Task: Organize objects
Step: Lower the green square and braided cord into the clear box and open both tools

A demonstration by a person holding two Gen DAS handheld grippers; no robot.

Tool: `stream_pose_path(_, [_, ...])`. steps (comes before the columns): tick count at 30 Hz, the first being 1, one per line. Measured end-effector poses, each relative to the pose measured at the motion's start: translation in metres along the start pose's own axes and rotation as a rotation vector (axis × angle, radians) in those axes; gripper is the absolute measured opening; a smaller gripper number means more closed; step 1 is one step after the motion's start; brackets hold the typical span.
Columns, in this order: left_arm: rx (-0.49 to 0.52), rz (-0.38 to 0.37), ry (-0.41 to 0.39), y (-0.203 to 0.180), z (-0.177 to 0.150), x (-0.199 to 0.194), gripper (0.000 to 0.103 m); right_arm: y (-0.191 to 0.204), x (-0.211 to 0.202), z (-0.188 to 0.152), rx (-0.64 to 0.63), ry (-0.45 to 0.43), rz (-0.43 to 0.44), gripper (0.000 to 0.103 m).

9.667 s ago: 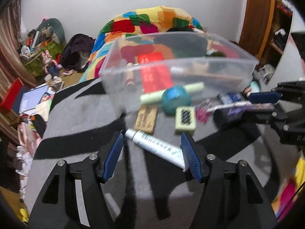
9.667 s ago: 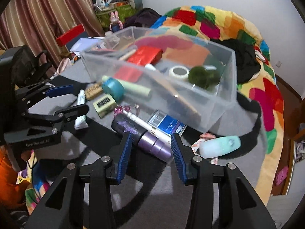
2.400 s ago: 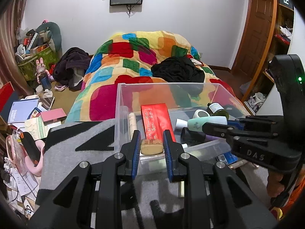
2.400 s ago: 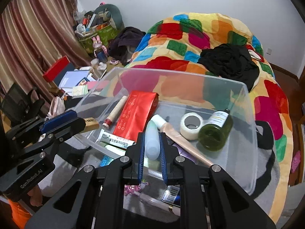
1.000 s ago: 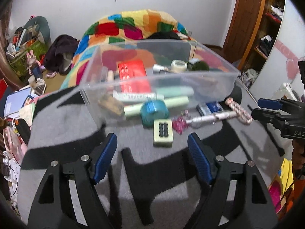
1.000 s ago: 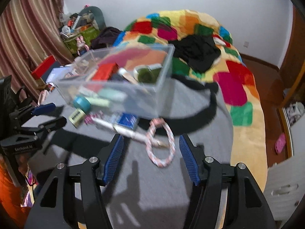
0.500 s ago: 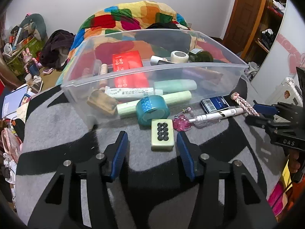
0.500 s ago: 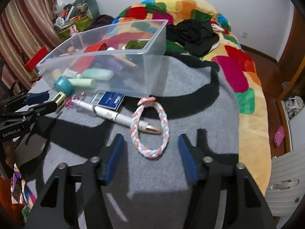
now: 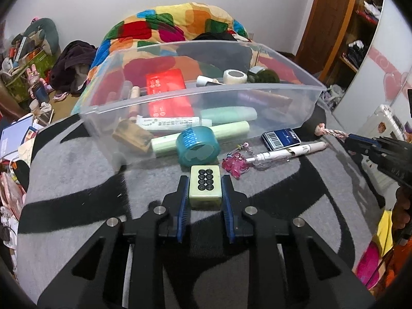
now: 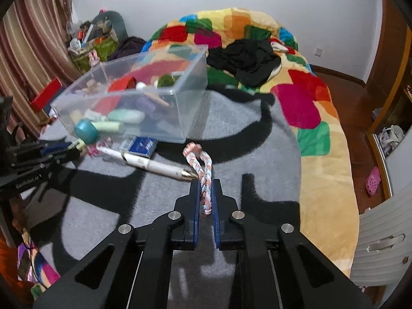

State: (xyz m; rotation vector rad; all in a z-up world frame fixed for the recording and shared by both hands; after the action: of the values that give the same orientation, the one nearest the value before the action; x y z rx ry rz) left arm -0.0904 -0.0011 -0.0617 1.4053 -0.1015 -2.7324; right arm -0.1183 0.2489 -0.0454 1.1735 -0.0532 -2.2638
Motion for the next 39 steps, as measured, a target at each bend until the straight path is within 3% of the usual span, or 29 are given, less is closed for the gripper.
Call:
stream_pose_path(9, [-0.04, -0.011, -0.085, 0.013, 0.003, -0.037, 0.024, 0.032, -0.034, 0.018, -0.042, -0.092, 0.107, 0.008])
stream_pose_path(18, [-0.068, -0.018, -0.183, 0.022, 0.024, -0.068, 0.024, 0.056, -0.038, 0.042, -0.074, -0.145, 0.195, 0.008])
stream_pose_path(31, [-0.081, -0.001, -0.261, 0.031, 0.063, -0.075, 0.024, 0.09, 0.007, 0.089, -0.136, -0.142, 0.232, 0.008])
stream_pose_path(39, [-0.112, 0.006, -0.234, 0.042, 0.089, -0.043, 0.024, 0.101, 0.058, 0.113, -0.168, -0.051, 0.213, 0.008])
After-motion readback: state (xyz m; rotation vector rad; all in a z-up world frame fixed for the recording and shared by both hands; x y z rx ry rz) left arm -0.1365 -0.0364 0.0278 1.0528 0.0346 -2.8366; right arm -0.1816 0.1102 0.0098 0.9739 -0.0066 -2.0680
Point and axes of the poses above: each gripper's, at about its wrist camera, not at the fingertips, and x roughly the way its jaws point, y to its left, z to its top, the point moved 1 cm from there along x, roughly the way its jaws point, and after that the axes turned 12 degrees about z, right-handed, at the moved point
